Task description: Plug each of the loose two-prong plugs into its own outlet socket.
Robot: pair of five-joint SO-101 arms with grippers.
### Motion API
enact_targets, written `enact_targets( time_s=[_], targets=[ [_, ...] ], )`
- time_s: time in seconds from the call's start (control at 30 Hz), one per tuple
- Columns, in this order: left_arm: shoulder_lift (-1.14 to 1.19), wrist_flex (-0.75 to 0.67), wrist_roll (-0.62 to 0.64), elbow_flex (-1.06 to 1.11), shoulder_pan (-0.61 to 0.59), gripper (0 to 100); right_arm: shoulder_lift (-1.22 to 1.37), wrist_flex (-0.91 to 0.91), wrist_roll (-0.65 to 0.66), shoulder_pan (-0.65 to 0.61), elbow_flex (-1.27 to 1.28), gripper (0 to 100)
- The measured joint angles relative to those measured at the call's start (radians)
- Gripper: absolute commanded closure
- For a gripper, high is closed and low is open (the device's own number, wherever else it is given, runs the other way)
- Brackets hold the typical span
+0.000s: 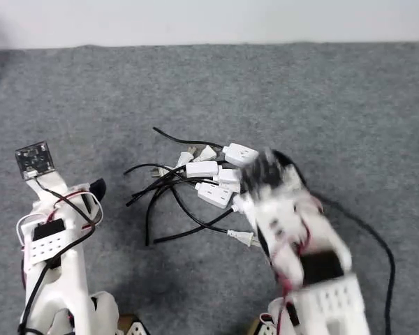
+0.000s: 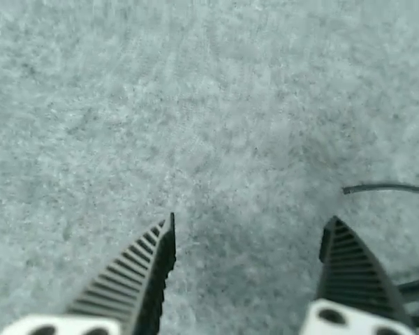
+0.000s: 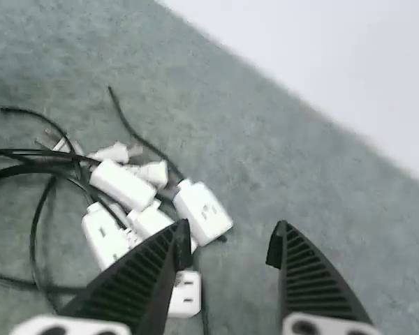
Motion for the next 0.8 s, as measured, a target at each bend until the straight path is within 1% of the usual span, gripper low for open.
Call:
enact_targets(
  time_s=[0.13,0.17,0.23,0.33,0.43,0.57,0.67,0.8],
  targets=[
    [0.000,-0.008,0.011,0.002,-0.005,68,0.394,0.123,0.005,-0.008,-0.311,80.5],
    [0.000,-0.008,0.012,0.002,-0.003,68,0.485,0.158,0.026,-0.008,-0.388,80.5],
    [0.000,-0.020,0.014,0.002,-0.002,68,0.649,0.227,0.107,-0.014,-0.519,80.5],
    [0.000,-0.040,0.014,0.002,-0.002,68,0.833,0.345,0.298,-0.049,-0.655,80.5],
    [0.000,-0.044,0.017,0.002,-0.003,68,0.964,0.422,0.463,-0.063,-0.723,80.5],
    [0.000,-0.044,0.017,0.002,-0.003,68,1.088,0.431,0.574,-0.061,-0.761,80.5],
    [0.000,-0.044,0.017,0.002,-0.003,68,1.158,0.437,0.635,-0.061,-0.761,80.5],
    [0.000,-0.044,0.017,0.002,-0.003,68,1.232,0.437,0.674,-0.061,-0.763,80.5]
  ],
)
